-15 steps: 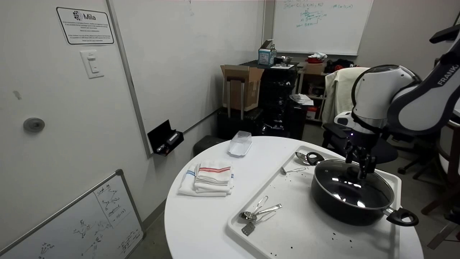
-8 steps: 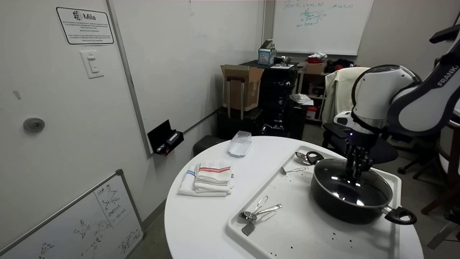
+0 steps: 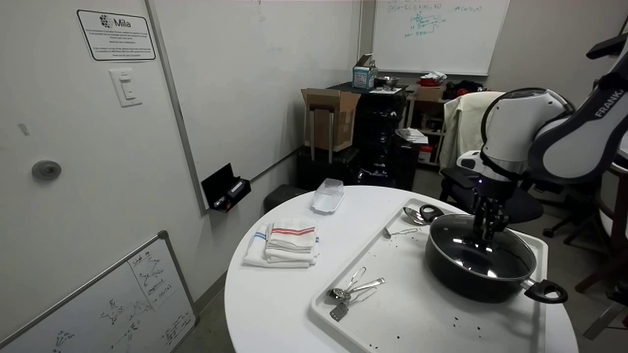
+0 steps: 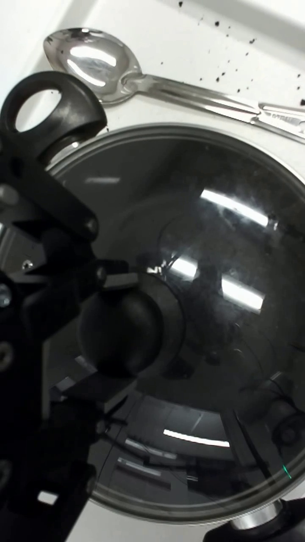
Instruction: Take the lid off the pot
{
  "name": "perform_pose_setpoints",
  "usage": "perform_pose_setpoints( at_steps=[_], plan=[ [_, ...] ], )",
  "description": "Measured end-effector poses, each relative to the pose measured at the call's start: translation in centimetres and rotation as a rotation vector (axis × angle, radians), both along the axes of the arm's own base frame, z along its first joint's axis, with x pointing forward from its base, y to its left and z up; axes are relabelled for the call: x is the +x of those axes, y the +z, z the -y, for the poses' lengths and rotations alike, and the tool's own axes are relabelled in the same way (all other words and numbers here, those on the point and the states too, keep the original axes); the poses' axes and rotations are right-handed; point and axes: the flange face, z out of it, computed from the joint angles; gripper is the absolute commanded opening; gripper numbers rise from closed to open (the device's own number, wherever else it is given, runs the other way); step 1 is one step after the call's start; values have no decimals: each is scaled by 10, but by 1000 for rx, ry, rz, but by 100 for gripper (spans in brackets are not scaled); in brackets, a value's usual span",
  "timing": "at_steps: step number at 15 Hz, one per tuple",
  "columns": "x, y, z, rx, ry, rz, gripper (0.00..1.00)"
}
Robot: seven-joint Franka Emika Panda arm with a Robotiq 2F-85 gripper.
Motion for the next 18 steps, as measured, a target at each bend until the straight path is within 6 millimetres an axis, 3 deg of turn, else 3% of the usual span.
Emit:
perform_pose_setpoints(
  at_steps=[9,13,18],
  plan=[
    [7,10,15,-7,-21,60,25],
    [17,35,3,0,2,126,25],
    [28,70,-28,17,60,191,25]
  ],
)
